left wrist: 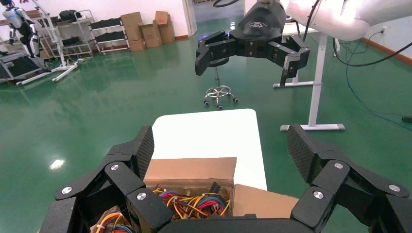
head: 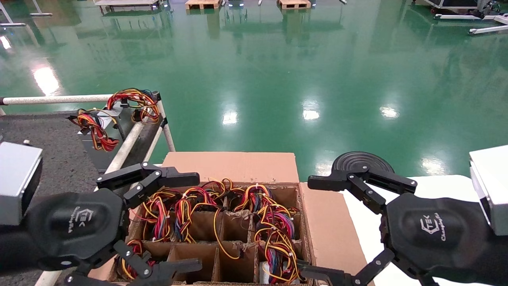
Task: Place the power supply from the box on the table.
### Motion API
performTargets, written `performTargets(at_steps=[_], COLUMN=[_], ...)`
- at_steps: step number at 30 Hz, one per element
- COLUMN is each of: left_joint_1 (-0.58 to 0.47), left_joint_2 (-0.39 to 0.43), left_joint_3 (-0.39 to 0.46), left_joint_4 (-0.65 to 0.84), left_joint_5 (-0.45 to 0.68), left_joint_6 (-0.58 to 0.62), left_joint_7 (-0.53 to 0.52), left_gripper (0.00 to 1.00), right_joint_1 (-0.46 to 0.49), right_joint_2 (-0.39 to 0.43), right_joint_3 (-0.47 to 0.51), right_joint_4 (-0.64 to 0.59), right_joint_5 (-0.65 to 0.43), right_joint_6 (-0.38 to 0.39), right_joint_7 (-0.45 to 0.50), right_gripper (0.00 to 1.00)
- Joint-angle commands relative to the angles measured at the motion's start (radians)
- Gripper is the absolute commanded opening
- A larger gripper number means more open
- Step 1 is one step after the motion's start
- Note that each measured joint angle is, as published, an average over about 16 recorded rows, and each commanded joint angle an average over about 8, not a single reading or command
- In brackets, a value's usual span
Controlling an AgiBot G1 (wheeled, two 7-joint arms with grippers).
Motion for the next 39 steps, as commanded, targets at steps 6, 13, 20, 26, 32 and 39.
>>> performTargets(at_steps=[6,13,20,26,32,39], left_joint_1=[0.000,0.000,0.000,0.000,0.000,0.000], left_joint_2=[0.000,0.000,0.000,0.000,0.000,0.000], left_joint_3=[0.000,0.000,0.000,0.000,0.000,0.000], left_joint_4=[0.000,0.000,0.000,0.000,0.000,0.000], left_joint_5=[0.000,0.000,0.000,0.000,0.000,0.000], left_joint_6=[0.000,0.000,0.000,0.000,0.000,0.000], left_joint_7=[0.000,0.000,0.000,0.000,0.000,0.000], left_gripper=[1.00,1.00,1.00,1.00,1.00,1.00], right_joint_1=[0.000,0.000,0.000,0.000,0.000,0.000], right_joint_2=[0.000,0.000,0.000,0.000,0.000,0.000], right_joint_3=[0.000,0.000,0.000,0.000,0.000,0.000], right_joint_4=[0.000,0.000,0.000,0.000,0.000,0.000], right_joint_5=[0.000,0.000,0.000,0.000,0.000,0.000], right_joint_6=[0.000,0.000,0.000,0.000,0.000,0.000], right_joint_7=[0.000,0.000,0.000,0.000,0.000,0.000], right_gripper=[1.00,1.00,0.17,0.00,0.00,0.00])
